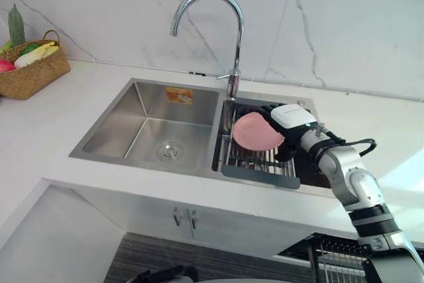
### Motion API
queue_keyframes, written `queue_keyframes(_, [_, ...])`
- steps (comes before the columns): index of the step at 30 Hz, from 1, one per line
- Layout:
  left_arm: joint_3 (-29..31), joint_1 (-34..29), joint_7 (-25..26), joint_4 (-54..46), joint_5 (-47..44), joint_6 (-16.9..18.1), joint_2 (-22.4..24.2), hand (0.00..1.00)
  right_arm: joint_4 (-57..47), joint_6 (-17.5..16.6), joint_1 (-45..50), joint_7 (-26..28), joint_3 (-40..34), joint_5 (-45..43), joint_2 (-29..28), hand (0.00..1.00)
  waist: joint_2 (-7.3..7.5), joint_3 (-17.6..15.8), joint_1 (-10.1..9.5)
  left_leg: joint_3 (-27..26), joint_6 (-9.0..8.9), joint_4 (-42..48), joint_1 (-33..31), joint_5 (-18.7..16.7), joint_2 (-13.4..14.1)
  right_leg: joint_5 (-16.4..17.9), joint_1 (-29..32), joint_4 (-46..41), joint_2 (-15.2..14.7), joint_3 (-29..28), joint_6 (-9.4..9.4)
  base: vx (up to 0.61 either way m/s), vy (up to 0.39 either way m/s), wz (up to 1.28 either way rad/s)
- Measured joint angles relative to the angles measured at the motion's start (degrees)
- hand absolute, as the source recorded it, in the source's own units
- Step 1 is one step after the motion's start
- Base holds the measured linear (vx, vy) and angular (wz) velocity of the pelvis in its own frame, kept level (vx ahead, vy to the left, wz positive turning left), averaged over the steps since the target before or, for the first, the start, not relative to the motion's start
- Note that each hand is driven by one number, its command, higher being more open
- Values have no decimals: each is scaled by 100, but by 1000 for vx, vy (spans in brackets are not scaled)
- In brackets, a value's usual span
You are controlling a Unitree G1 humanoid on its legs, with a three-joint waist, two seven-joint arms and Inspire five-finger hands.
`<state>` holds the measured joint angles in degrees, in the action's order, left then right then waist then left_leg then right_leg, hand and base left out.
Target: Walk over to the sink, pick up the cup, carry it to the dishwasher, place the cup inside the dishwasher, then close the dishwasher door
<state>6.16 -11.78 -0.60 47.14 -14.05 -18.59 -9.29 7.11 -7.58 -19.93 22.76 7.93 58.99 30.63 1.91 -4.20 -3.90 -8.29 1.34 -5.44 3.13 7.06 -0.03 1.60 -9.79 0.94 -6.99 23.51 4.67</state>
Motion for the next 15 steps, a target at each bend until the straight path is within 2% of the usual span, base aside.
queue_keyframes(15, [2,27,-60,-180,72,-46,1,100,392,-87,1,-6,168,517,-280,100,-15,-178,4,14,27,0,-40,-25,-115,17,-6,12,-113,41,90,14,12,2])
